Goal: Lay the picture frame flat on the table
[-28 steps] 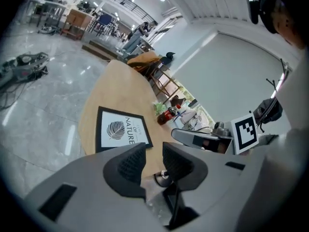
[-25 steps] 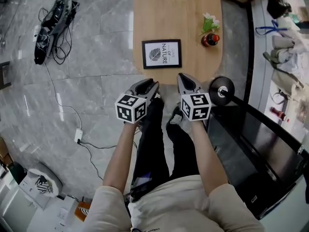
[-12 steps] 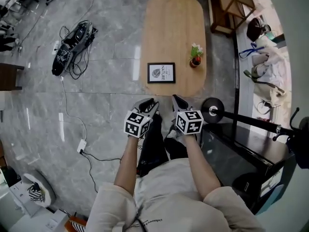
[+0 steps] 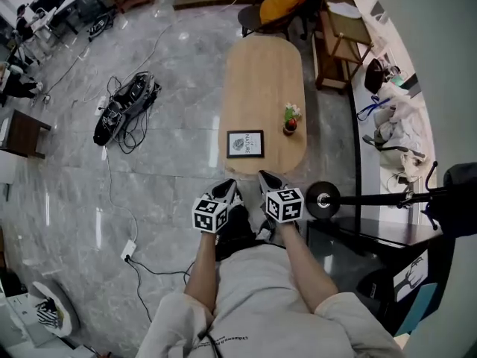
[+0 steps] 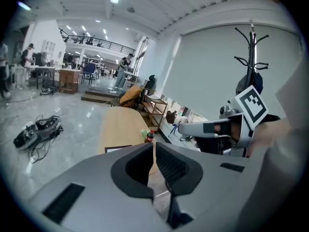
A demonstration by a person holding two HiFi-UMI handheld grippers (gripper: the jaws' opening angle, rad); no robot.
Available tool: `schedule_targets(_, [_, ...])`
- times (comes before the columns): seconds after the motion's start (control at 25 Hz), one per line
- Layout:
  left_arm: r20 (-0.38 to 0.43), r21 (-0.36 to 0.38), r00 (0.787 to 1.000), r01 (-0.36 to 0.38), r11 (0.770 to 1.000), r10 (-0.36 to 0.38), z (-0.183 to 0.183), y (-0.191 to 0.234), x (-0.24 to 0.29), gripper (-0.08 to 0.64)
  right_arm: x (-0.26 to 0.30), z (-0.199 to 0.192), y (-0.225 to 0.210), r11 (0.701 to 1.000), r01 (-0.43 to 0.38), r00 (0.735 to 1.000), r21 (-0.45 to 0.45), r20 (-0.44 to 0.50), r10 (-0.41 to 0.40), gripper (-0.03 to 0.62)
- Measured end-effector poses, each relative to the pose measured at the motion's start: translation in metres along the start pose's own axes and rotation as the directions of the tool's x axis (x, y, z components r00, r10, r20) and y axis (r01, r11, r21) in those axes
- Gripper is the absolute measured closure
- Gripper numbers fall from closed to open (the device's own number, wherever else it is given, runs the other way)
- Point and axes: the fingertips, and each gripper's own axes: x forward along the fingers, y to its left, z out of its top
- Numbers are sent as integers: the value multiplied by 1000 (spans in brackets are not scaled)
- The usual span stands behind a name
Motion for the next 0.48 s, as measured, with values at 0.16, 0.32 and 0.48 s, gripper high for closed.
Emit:
schedule_targets(0.16, [10, 49, 999, -50, 998, 50, 2, -12, 2, 537, -19, 9, -2, 999, -10, 1000, -44, 18, 11, 560])
schedule_targets(0.32, [10, 61, 999, -54, 997, 54, -5, -34, 12, 538, -35, 4, -15, 997, 6, 1000, -80, 6, -6, 560])
schedule_targets(0.48, [-1, 94, 999, -54, 994, 54, -3, -42, 14, 538, -38, 2, -18, 996, 3, 1000, -93, 16, -1, 560])
